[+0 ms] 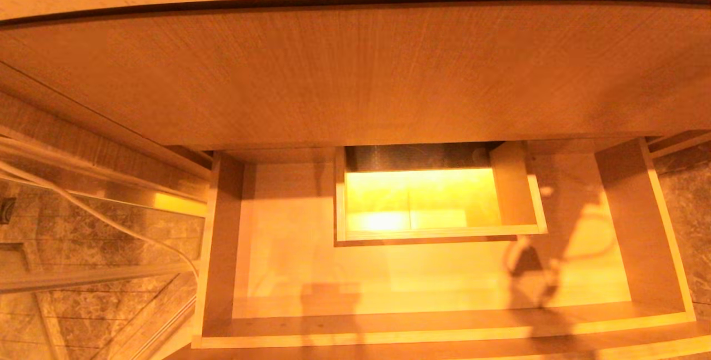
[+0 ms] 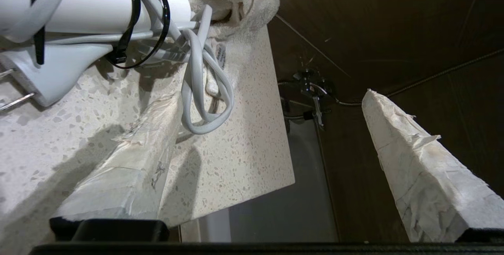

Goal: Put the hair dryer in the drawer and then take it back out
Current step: Pick up the hairdryer

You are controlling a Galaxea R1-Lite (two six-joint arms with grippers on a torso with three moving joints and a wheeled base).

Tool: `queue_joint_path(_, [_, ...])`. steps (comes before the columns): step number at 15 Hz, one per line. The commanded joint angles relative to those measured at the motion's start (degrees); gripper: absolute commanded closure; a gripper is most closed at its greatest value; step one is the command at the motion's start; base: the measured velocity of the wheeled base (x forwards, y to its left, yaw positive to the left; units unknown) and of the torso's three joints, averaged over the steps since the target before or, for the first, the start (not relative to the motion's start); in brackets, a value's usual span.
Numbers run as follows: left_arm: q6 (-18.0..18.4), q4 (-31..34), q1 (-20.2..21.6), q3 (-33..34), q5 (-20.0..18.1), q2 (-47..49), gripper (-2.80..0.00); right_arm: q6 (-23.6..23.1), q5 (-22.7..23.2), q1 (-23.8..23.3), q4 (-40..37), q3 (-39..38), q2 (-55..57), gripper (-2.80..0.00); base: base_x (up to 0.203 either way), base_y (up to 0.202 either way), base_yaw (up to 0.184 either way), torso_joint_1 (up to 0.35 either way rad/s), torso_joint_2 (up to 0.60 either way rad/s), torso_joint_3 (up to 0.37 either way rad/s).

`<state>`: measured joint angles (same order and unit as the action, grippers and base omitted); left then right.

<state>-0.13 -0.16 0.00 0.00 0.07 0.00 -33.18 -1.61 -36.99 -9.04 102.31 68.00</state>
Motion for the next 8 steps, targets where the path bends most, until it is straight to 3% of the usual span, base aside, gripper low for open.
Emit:
queue_joint_path(1, [0.0,0.0,0.0,0.0,0.0,0.0,0.00,-0.3,0.6,0.0,-0.7,-0.9,-2.8,-2.80,0.000,0.000,0.000,0.000,0.00,0.000])
queue_joint_path(4, [0.0,0.0,0.0,0.0,0.0,0.0,0.00,-0.8,2.8,0.0,-5.8,-2.9,-4.3,-2.80,0.000,0.000,0.000,0.000,0.00,0.000])
queue_joint_path(8, [0.0,0.0,0.0,0.0,0.0,0.0,0.00,-2.0,2.5,-0.1,-5.2,-2.0,-1.7,-2.80,0.000,0.000,0.000,0.000,0.00,0.000])
